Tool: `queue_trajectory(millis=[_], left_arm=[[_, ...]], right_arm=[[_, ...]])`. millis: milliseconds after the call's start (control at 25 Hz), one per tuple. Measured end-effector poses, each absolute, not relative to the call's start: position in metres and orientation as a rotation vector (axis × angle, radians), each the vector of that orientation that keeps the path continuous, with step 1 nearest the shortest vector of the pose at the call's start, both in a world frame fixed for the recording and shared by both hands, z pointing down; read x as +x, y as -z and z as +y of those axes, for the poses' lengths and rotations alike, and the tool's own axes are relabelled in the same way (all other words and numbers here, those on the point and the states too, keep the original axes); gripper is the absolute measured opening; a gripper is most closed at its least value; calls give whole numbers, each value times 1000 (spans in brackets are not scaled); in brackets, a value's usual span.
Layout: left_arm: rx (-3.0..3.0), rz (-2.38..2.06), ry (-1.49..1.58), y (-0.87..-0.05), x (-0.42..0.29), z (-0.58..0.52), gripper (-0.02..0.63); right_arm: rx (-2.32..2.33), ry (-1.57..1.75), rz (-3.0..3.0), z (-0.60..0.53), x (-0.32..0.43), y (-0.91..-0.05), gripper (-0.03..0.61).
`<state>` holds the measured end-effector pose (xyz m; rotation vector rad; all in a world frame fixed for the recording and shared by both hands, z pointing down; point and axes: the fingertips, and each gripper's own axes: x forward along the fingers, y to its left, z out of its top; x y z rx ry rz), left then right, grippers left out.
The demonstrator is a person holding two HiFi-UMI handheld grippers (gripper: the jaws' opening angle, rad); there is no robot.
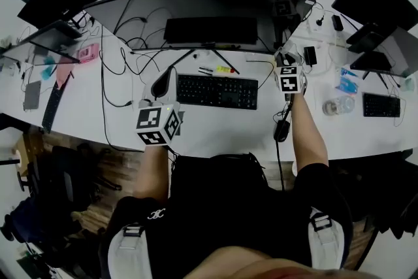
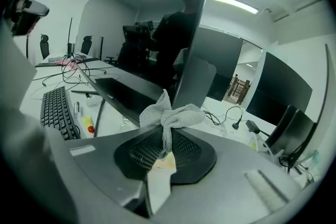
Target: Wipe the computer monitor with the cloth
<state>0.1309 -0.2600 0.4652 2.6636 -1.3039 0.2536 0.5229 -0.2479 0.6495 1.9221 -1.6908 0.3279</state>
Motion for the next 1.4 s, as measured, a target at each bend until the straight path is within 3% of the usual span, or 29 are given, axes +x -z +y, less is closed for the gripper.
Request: queue_trajectory(millis=[400,1400], left_arm=[[2595,-1426,-316,-472,82,-261,51],[2403,-1748,-245,-459,-76,-234,51]], right_arm=[[1835,-486,-1668,-250,507,-718,32],[1627,-291,-1877,-335,314,-701,34]])
